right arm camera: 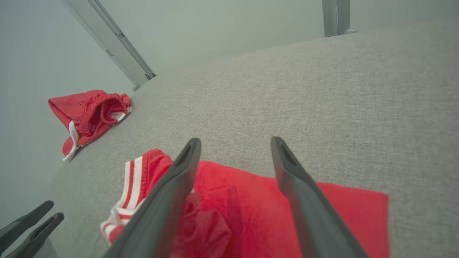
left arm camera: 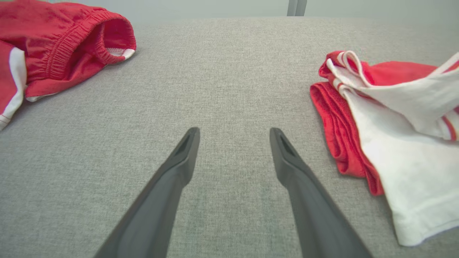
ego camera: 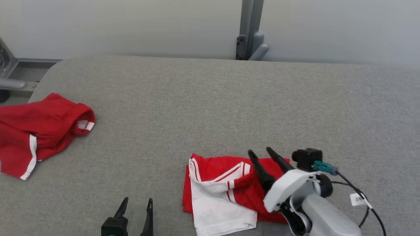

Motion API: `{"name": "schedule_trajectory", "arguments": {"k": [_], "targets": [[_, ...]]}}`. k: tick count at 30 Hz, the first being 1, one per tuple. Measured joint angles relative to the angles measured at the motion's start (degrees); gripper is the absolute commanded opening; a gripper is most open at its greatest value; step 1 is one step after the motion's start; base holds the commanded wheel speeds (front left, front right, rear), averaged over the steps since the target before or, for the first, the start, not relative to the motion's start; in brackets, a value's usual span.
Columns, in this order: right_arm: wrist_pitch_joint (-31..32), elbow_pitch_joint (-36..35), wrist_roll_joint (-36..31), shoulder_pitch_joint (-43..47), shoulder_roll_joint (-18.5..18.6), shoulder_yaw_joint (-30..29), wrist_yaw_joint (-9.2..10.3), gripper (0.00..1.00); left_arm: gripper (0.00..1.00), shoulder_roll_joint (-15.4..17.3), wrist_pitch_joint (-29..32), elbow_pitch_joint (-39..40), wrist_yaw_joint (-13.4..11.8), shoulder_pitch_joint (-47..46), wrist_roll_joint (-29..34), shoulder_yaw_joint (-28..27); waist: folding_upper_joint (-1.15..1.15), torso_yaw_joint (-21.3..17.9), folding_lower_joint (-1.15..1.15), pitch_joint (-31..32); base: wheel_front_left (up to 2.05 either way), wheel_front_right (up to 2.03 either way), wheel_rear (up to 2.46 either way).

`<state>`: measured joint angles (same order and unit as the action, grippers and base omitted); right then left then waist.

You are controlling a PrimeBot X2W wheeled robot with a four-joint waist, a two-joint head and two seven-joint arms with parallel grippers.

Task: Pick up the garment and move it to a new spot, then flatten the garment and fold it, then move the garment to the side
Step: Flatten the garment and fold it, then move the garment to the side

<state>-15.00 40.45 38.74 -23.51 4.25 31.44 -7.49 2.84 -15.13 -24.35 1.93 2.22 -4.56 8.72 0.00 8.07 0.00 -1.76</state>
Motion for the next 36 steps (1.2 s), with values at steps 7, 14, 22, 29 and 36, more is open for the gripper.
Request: {"name": "schedule_trajectory", "arguments": {"k": [7,14,22,29,36], "targets": [[-0.04,-3.45,-7.49,5.56,0.77,-10.15,0.0,1.0,1.0,-0.03,-0.01,0.56,-0.44,-0.26,-0.38,-0.49,0.0,-3.0,0.0,-0.01,0.0,0.0,0.0],[-0.04,-8.67,-16.6,10.42,0.57,-17.74,0.0,1.0,1.0,-0.03,-0.01,1.18,-0.78,-0.44,-0.38,-1.65,0.0,-5.26,0.0,0.36,0.0,0.0,0.0],[-0.04,-14.34,-23.84,15.51,-0.46,-25.76,0.0,1.0,1.0,-0.02,0.0,1.83,-0.98,0.12,-0.36,-3.66,0.0,-6.89,0.0,1.3,0.0,0.0,0.0],[-0.04,-16.66,-26.29,17.58,-1.12,-29.18,0.0,1.0,1.0,-0.08,0.0,3.53,-1.47,1.25,-0.58,-6.62,0.0,-8.42,0.0,2.03,0.0,0.0,0.0],[-0.04,-17.62,-27.67,19.45,-1.31,-31.05,0.0,1.0,1.0,-0.04,0.0,4.69,-1.47,2.62,-0.63,-8.12,0.0,-9.63,0.0,3.13,0.0,0.0,0.0]]}}
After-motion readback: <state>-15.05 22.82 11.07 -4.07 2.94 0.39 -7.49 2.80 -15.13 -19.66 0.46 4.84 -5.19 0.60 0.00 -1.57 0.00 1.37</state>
